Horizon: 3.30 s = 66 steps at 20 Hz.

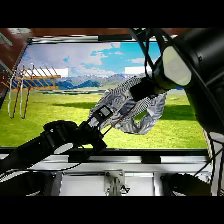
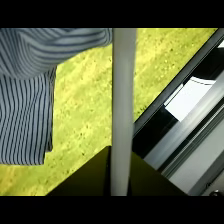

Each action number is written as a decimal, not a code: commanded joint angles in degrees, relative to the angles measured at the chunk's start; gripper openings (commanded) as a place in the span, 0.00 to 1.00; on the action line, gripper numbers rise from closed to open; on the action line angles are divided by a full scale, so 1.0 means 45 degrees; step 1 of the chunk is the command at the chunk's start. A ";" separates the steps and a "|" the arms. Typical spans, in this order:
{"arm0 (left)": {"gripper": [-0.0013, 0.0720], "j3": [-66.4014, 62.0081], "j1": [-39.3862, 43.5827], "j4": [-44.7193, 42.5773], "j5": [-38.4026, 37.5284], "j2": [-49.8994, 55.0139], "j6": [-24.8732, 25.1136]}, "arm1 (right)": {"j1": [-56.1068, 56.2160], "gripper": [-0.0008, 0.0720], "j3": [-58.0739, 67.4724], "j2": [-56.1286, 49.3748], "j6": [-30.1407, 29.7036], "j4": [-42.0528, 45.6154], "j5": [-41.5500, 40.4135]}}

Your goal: Fold the shirts.

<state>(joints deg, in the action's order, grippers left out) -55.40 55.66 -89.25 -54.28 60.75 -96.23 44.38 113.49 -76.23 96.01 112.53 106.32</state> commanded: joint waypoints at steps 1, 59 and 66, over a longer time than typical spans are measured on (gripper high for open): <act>0.09 -0.0219 -0.0199 0.0481 0.1496 0.0544 -0.0767 | 0.1083 0.11 0.0015 0.0131 0.0860 0.0107 0.0049; 0.10 -0.0957 -0.5921 0.1171 -0.0636 -0.0573 0.7393 | -0.8068 0.11 -0.0078 -0.4022 -1.7413 -1.0010 0.0015; 0.79 -0.1413 -0.6742 0.0194 -0.0413 -0.0568 0.7456 | -0.8082 0.11 -0.0078 -0.2939 -1.6990 -0.9874 -0.0044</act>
<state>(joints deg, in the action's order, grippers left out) -60.49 26.98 -85.56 -55.94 58.19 -63.18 7.86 113.10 -91.24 18.20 67.94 105.84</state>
